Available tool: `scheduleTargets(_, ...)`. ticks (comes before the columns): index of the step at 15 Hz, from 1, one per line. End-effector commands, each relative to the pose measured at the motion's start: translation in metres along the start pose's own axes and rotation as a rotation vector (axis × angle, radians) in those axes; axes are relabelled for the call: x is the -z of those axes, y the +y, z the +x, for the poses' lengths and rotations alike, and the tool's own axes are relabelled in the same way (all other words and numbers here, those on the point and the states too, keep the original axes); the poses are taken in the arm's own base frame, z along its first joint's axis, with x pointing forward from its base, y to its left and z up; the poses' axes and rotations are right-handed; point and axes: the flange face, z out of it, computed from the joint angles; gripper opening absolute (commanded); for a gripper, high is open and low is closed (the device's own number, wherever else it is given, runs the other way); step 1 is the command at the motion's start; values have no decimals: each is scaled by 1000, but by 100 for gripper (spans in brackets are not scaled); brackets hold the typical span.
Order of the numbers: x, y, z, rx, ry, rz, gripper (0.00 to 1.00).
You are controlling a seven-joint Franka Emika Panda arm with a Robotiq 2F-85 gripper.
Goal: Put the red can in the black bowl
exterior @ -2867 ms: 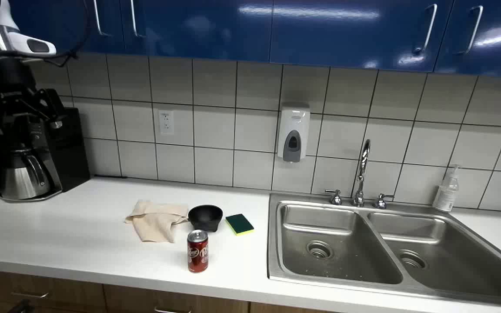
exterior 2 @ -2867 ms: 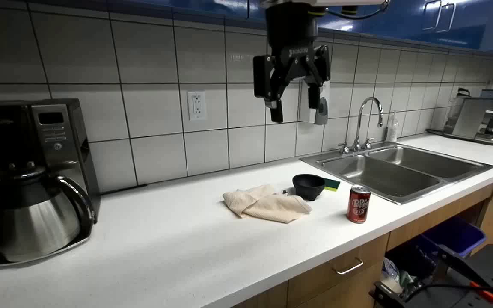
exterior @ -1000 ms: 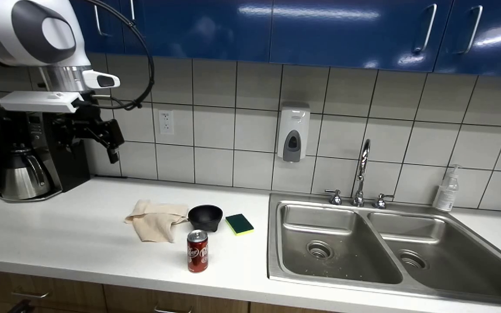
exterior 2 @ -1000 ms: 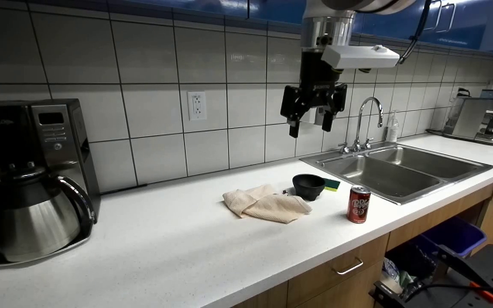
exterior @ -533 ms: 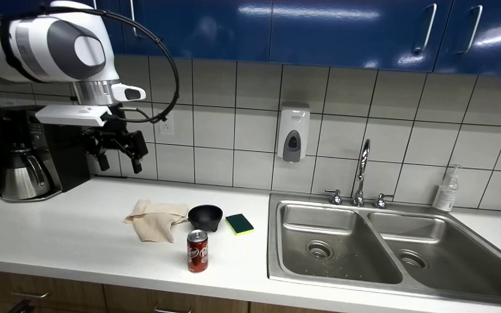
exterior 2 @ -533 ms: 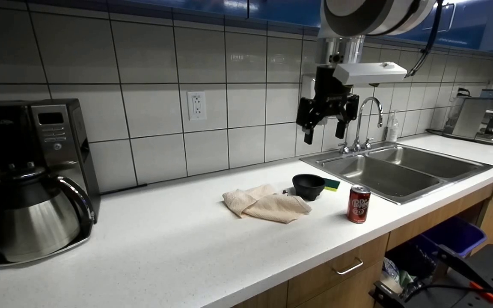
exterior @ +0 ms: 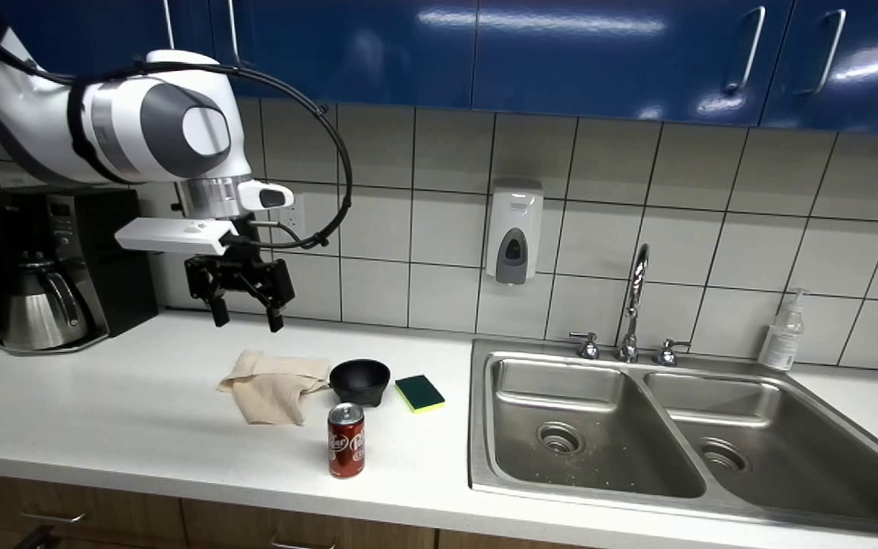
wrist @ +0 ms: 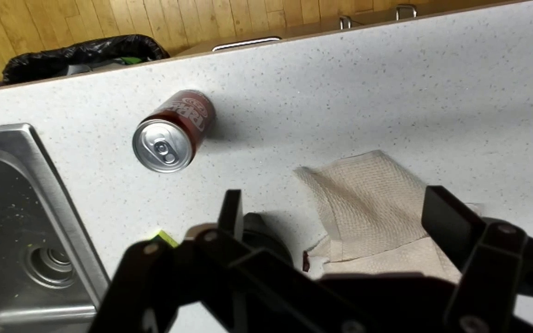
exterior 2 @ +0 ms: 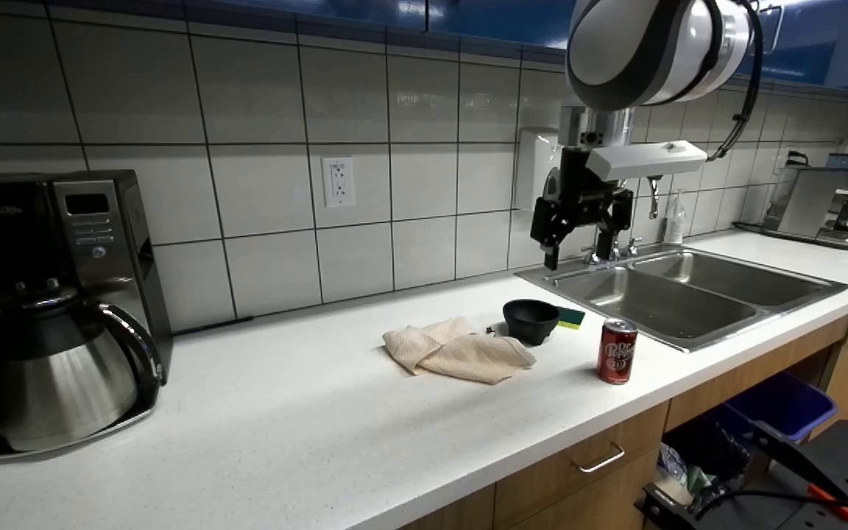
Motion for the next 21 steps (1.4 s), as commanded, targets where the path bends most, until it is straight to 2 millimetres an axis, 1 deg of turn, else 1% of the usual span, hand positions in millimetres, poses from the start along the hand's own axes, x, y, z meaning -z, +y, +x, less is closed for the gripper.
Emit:
scheduleTargets(1, -15, 20, 12, -17, -9, -26, 100)
scheduleTargets(9, -55, 61, 21, -98, -59, -43, 100)
scheduleTargets(16, -91, 87, 33, -182, -48, -51, 100)
scheduleTargets(21, -109, 105, 41, -231, -53, -70, 100)
